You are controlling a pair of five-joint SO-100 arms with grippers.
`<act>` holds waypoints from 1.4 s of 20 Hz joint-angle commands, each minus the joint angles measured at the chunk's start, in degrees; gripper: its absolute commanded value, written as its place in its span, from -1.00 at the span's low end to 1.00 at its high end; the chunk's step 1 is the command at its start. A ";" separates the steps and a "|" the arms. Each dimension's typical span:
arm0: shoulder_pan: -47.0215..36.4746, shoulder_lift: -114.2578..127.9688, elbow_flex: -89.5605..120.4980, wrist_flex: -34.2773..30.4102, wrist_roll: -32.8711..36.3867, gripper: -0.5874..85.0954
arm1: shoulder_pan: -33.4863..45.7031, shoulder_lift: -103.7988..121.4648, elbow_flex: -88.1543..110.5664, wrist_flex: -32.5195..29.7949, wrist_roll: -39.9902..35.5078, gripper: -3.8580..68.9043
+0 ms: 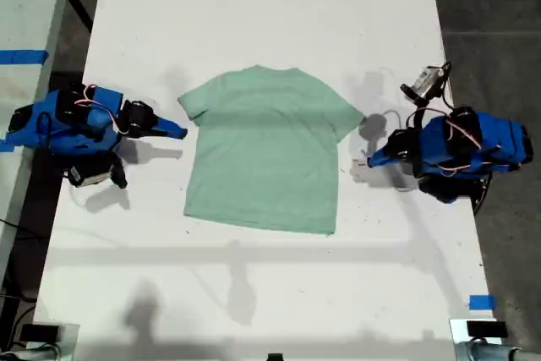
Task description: Fold tshirt
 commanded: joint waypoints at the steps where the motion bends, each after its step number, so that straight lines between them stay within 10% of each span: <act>1: -2.11 -15.73 -13.80 0.44 0.97 -0.98 | 3.43 -12.83 -14.15 1.58 -4.83 -0.92; 16: -33.57 -76.03 -69.43 25.93 39.64 -0.98 | 31.03 -62.05 -62.14 16.61 -38.41 -0.84; 21: -33.22 -76.73 -68.55 25.84 39.64 -0.90 | 32.61 -64.25 -63.02 16.70 -42.19 -0.21; 28: -32.78 -76.90 -67.59 25.05 39.37 -0.87 | 40.43 -67.06 -44.30 -3.08 -51.15 0.02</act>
